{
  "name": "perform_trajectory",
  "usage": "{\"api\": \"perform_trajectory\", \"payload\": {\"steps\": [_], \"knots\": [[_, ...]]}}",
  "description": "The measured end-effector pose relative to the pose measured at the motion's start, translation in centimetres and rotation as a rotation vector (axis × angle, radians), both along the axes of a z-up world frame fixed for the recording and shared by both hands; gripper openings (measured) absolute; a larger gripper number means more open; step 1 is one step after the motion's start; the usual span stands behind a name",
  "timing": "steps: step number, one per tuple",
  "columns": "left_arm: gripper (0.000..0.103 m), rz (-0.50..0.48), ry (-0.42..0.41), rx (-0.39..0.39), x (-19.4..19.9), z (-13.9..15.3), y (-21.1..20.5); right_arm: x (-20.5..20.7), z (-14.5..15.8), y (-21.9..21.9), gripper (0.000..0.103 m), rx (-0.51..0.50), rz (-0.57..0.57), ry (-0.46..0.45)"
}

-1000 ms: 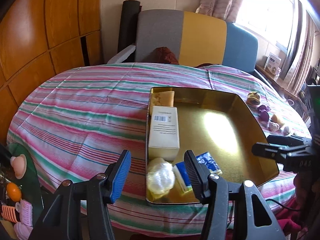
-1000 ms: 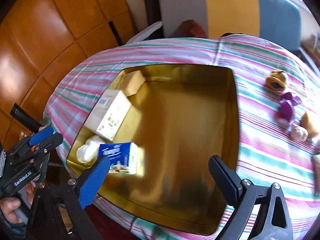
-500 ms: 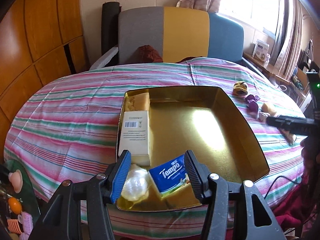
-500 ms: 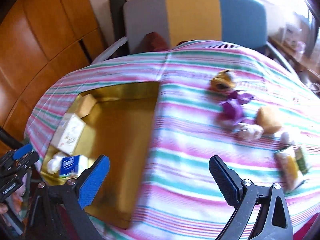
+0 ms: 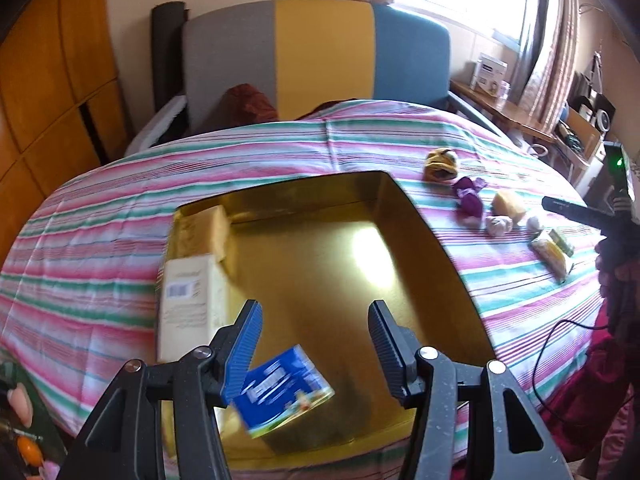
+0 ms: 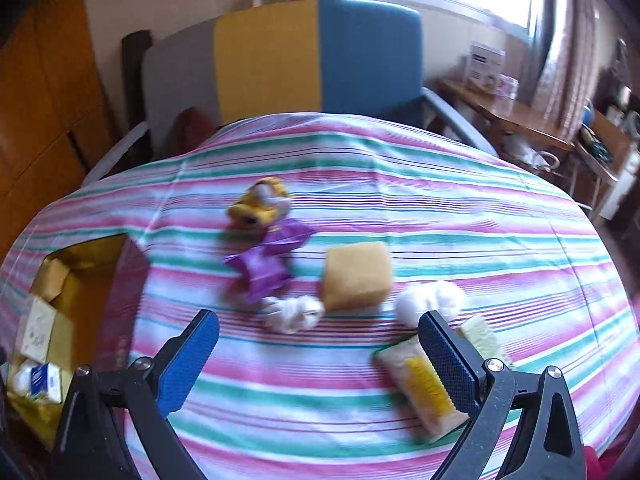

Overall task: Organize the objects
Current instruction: 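Withdraw both grippers from the tray toward the remaining table items, then reach the left gripper toward the yellow plush toy with purple ribbon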

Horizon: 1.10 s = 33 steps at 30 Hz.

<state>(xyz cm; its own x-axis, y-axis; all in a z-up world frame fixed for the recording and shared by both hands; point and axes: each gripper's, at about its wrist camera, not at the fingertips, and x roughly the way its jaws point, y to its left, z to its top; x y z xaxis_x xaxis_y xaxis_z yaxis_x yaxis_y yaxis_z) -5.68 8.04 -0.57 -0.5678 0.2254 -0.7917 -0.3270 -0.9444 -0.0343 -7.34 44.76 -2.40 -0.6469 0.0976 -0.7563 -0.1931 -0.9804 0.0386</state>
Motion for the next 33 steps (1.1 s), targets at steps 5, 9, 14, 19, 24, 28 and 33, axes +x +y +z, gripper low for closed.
{"api": "perform_trajectory", "payload": {"steps": [5,9,14,19,24,28,33], "knots": [[0.052,-0.06,-0.036,0.031,-2.0,0.4,3.4,0.3,-1.7,4.1,0.101,-0.083,-0.12,-0.004],[0.042,-0.111,-0.074,0.059,-3.8,0.4,6.9,0.7,-1.5,6.1,0.101,-0.155,-0.186,0.024],[0.041,-0.174,-0.152,0.102,-7.2,0.1,12.0,1.1,-1.6,6.9,0.102,-0.222,-0.221,0.03],[0.05,-0.187,-0.212,0.12,-12.0,-1.1,17.2,1.2,-1.4,6.6,0.102,-0.232,-0.2,0.037],[0.064,-0.178,-0.271,0.15,-16.8,-2.7,20.9,1.1,-1.4,6.3,0.103,-0.234,-0.174,0.032],[0.075,-0.2,-0.255,0.134,-19.7,-3.8,24.2,0.9,-1.7,6.1,0.103,-0.251,-0.152,0.014],[0.08,-0.24,-0.238,0.055,-22.4,-5.4,28.2,0.8,-1.8,5.9,0.103,-0.266,-0.128,0.01]]}}
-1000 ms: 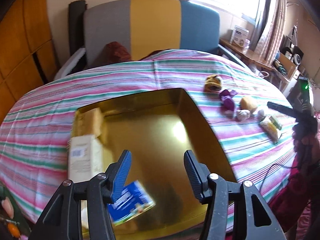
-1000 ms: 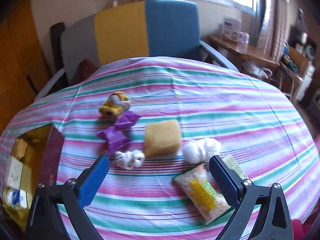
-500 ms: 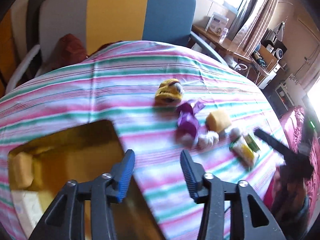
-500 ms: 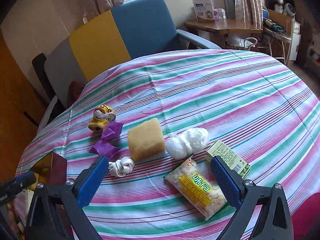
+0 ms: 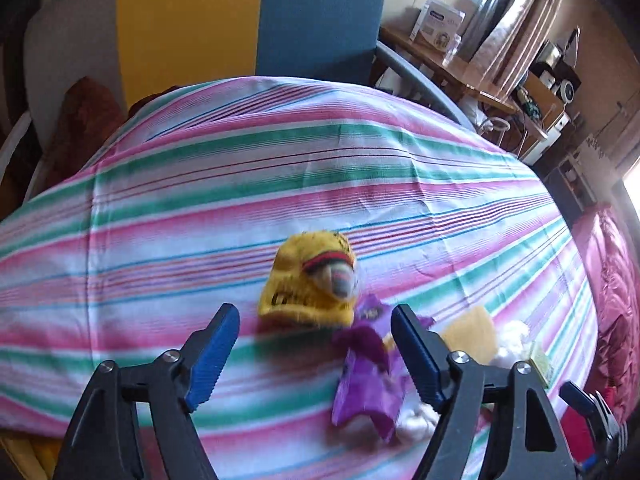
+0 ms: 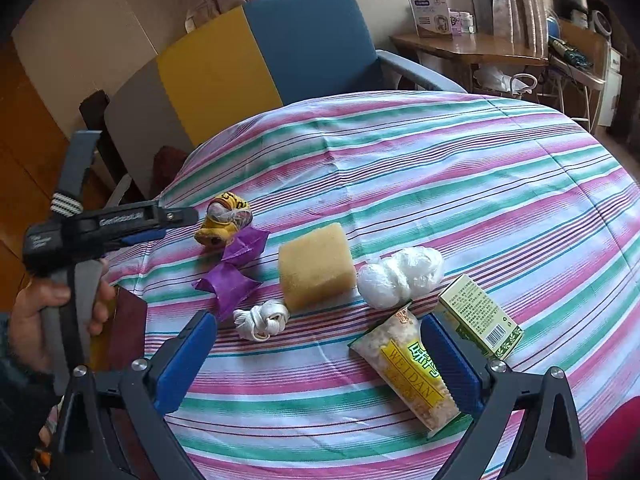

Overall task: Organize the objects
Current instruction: 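Reach the left gripper toward the yellow plush toy with purple ribbon, then grasp the yellow plush toy with the left gripper and lift it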

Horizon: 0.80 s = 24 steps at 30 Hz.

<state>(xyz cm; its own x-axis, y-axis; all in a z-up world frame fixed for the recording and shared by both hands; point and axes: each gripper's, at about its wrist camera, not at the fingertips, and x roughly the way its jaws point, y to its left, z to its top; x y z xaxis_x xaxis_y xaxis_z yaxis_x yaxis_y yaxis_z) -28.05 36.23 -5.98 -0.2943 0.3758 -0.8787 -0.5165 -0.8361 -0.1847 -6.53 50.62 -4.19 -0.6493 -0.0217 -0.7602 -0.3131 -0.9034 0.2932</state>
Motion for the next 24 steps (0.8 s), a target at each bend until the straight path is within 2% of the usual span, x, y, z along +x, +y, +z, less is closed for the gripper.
{"api": "perform_trajectory", "payload": {"steps": [6,8,9,10,11,12,14,20,24], "knots": [[0.079,-0.028,0.009,-0.092,-2.2,-2.8,3.1,-0.2,-0.1,-0.2,0.103,-0.016,0.024,-0.004],[0.078,-0.022,0.011,-0.159,-2.6,-4.1,3.6,-0.2,-0.1,-0.3,0.103,-0.015,0.03,-0.005],[0.075,-0.024,-0.021,-0.18,-2.8,-5.1,3.6,-0.2,-0.1,-0.3,0.103,-0.014,0.032,-0.006],[0.074,-0.017,-0.045,-0.176,-2.9,-5.6,3.4,-0.3,-0.2,-0.4,0.103,-0.011,0.035,-0.009],[0.063,-0.005,-0.01,-0.157,-2.6,-5.3,3.1,-0.3,-0.2,-0.4,0.103,-0.007,0.037,-0.014],[0.046,0.005,-0.011,-0.147,-2.5,-5.1,2.8,-0.4,-0.3,-0.5,0.103,-0.003,0.039,-0.019],[0.039,0.015,-0.029,-0.114,-2.3,-4.5,2.0,-0.4,-0.4,-0.6,0.103,0.005,0.042,-0.026],[0.038,0.015,0.011,-0.027,1.2,-1.1,-2.0,-0.4,-0.5,-0.6,0.103,0.034,0.033,-0.037],[0.039,-0.037,0.083,0.01,5.3,2.3,-4.7,-0.4,-0.6,-0.5,0.103,0.046,0.02,-0.043]]}}
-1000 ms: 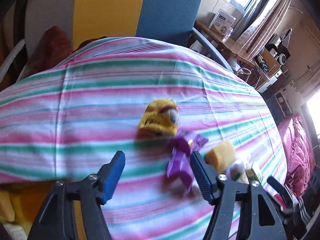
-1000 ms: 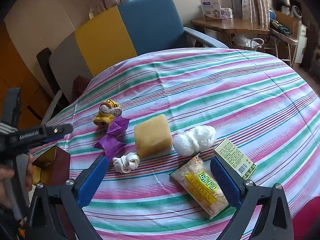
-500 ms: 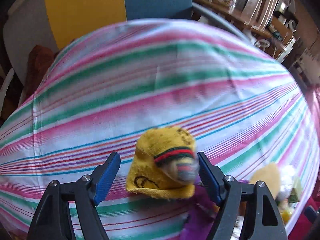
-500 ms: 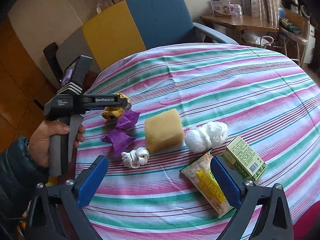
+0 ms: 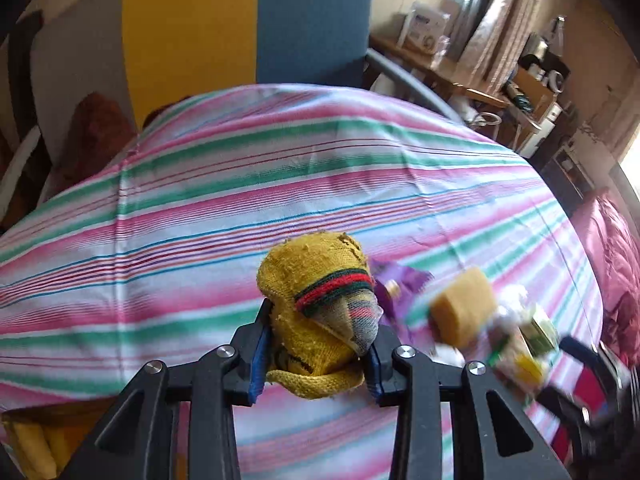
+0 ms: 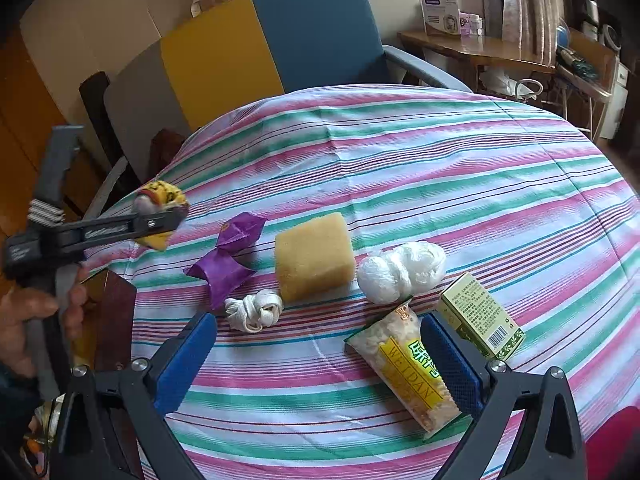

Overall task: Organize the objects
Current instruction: 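Grasp the yellow plush toy with the left gripper and lift it, then carry the plush toy into the gold tray while the right gripper grasps a purple candy packet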

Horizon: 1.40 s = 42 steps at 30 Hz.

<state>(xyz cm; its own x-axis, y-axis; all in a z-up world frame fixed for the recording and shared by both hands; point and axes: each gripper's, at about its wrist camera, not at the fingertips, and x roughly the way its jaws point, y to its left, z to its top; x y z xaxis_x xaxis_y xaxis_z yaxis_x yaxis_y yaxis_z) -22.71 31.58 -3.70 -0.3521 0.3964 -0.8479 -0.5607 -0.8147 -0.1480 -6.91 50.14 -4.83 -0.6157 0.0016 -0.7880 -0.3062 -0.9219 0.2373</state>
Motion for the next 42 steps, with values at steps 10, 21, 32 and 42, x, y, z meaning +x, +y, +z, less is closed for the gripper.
{"api": "perform_trajectory", "payload": {"steps": [10,21,32,42], "knots": [[0.04,-0.035,0.07,0.058,10.4,3.5,-9.1,-0.5,-1.0,-1.3,0.102,0.068,0.031,-0.054],[0.04,0.066,0.05,0.094,15.5,2.3,-18.0,-2.3,-1.2,-4.4,0.086,0.099,0.184,-0.108],[0.04,0.077,0.001,0.135,16.0,0.4,-20.0,-13.9,0.7,-8.6,0.082,0.237,0.385,-0.212],[0.04,0.095,-0.089,0.164,14.9,-1.7,-20.8,-21.1,-5.9,-8.1,0.062,0.274,0.407,-0.51]]}}
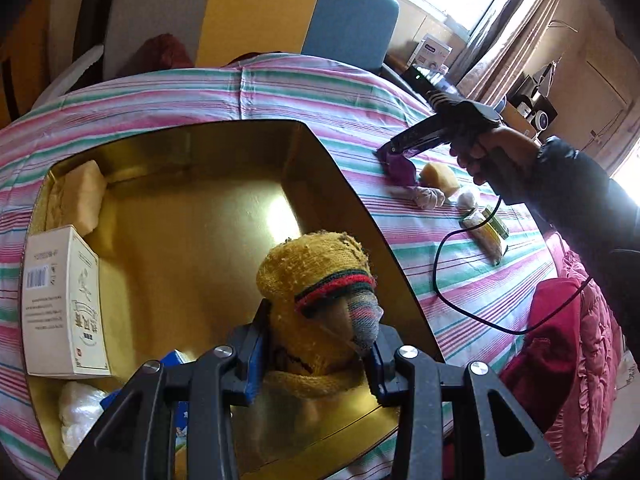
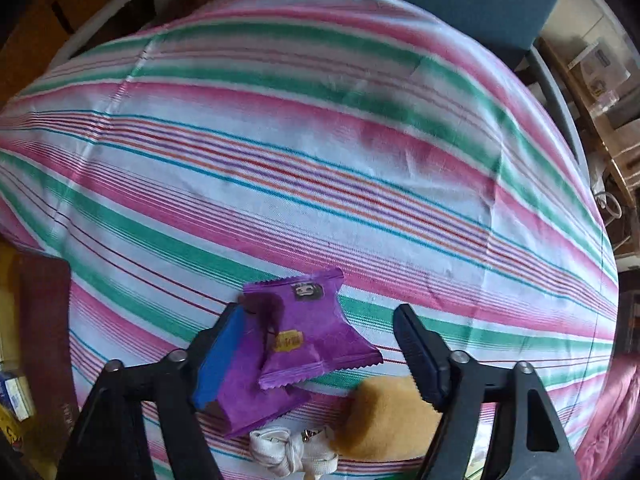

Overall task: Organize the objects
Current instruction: 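Carry the plush toy into the gold tray while the right gripper grasps a purple candy packet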

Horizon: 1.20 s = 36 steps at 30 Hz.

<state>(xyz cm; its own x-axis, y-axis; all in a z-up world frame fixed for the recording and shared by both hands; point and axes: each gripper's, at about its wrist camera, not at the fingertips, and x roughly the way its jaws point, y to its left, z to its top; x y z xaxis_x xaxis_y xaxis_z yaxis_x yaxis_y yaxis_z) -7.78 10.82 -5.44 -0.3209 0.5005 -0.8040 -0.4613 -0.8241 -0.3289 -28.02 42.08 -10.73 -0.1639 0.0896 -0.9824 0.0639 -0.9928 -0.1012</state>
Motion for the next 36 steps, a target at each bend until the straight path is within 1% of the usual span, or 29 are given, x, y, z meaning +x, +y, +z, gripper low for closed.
{"api": "perform_trajectory", "payload": {"steps": [1,2,4,6,9,11,13,15,16,18,21,23,26,28,30,33,34,35,36], "knots": [[0.04,0.001,-0.003,0.001,0.0,-0.1,0.1,0.0,-0.7,0.1,0.057,0.005,-0.008,-0.01],[0.04,-0.001,-0.008,0.006,0.1,-0.2,0.1,0.2,-0.7,0.3,0.056,-0.009,-0.018,0.017],[0.04,-0.002,-0.013,0.008,0.2,-0.3,0.3,0.6,0.0,1.2,0.055,-0.044,-0.063,0.069],[0.04,-0.008,-0.014,0.008,0.4,-0.4,0.5,1.1,0.5,1.7,0.055,-0.035,-0.085,0.087],[0.04,-0.004,-0.009,0.017,0.7,-0.2,0.4,2.7,2.3,2.2,0.056,-0.043,-0.1,0.155],[0.04,0.005,0.002,0.026,1.0,0.2,0.3,4.6,4.1,2.2,0.056,-0.071,-0.098,0.215],[0.04,0.012,0.01,0.032,1.3,0.5,0.1,7.1,5.8,1.6,0.056,-0.103,-0.073,0.27],[0.04,0.015,0.018,0.035,1.5,0.8,-0.1,9.8,6.9,0.3,0.056,-0.155,-0.041,0.299],[0.04,0.017,0.021,0.036,1.7,0.9,-0.2,11.1,6.8,-0.9,0.056,-0.183,-0.018,0.296],[0.04,0.018,0.024,0.036,2.0,1.0,-0.3,13.7,6.3,-2.3,0.057,-0.198,0.026,0.276],[0.04,0.021,0.025,0.039,2.8,1.1,-0.4,16.9,3.5,-4.5,0.057,-0.197,0.057,0.22],[0.04,0.021,0.031,0.037,3.3,1.2,-0.6,18.4,1.5,-4.8,0.057,-0.183,0.043,0.194],[0.04,0.029,0.041,0.028,4.2,1.3,-1.0,19.3,-1.0,-4.6,0.057,-0.153,-0.014,0.183],[0.04,0.042,0.043,0.022,4.7,1.2,-1.4,19.6,-1.3,-4.4,0.058,-0.156,-0.029,0.239],[0.04,0.058,0.037,0.019,4.9,0.9,-1.7,19.6,-1.5,-4.4,0.058,-0.152,-0.025,0.252],[0.04,0.084,0.027,0.016,5.2,0.6,-2.1,19.6,-1.7,-4.0,0.059,-0.174,-0.033,0.26],[0.04,0.089,0.024,0.015,5.2,0.5,-2.2,19.6,-1.7,-3.8,0.062,-0.186,-0.036,0.264],[0.04,0.094,0.024,0.012,5.3,0.5,-2.3,19.6,-1.9,-3.7,0.068,-0.204,-0.038,0.265],[0.04,0.096,0.028,0.008,5.3,0.5,-2.4,19.5,-2.0,-3.9,0.072,-0.214,-0.027,0.268]]}}
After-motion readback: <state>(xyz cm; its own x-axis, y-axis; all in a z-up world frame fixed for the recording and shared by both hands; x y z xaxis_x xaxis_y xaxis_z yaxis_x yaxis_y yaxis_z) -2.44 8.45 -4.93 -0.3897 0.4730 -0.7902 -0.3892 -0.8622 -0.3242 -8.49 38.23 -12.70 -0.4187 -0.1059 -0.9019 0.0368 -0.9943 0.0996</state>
